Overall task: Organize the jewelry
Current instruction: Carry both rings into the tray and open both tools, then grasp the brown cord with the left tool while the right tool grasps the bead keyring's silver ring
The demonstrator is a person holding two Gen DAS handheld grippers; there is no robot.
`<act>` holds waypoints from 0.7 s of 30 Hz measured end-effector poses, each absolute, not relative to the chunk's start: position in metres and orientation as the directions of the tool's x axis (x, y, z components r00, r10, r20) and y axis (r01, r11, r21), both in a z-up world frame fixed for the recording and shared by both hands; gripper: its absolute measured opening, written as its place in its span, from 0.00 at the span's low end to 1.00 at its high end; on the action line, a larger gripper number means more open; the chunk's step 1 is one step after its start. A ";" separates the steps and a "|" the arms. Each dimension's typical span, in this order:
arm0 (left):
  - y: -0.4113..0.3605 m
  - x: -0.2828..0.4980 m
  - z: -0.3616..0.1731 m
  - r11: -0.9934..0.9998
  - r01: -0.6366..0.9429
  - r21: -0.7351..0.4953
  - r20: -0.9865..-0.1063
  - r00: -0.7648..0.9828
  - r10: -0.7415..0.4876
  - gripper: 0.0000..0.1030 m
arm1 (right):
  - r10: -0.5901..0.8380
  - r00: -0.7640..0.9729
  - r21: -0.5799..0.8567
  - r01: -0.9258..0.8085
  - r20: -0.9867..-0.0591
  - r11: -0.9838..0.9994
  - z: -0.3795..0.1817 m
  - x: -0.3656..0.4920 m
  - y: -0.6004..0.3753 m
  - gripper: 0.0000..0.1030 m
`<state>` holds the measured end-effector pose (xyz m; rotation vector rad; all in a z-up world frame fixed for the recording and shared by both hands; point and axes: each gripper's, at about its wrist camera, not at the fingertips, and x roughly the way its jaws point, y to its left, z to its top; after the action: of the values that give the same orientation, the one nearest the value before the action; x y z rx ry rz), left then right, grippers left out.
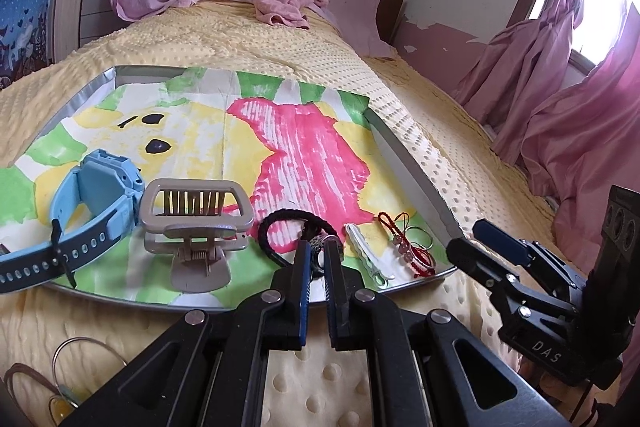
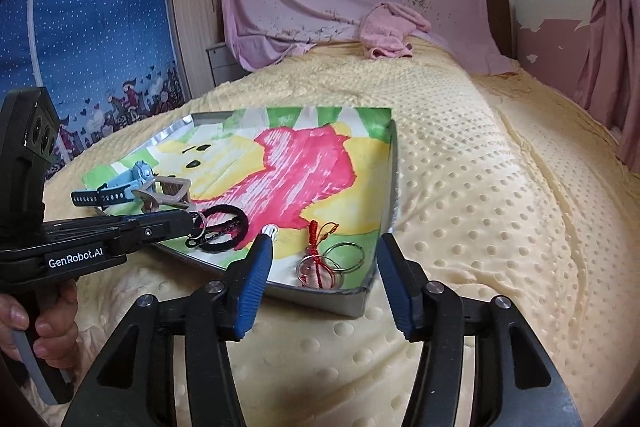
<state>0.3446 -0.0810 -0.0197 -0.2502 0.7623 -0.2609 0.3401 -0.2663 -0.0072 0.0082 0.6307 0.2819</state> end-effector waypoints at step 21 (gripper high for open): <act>-0.064 0.277 0.022 0.964 0.070 -0.258 -0.487 0.852 -0.192 0.90 | 0.237 0.879 0.177 -0.177 -0.413 0.968 0.027 0.278 -0.297 0.88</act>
<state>0.2772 -0.0637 0.0217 -0.2354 0.5347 -0.1396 0.2780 -0.2974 0.0274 0.1352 0.4472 0.2165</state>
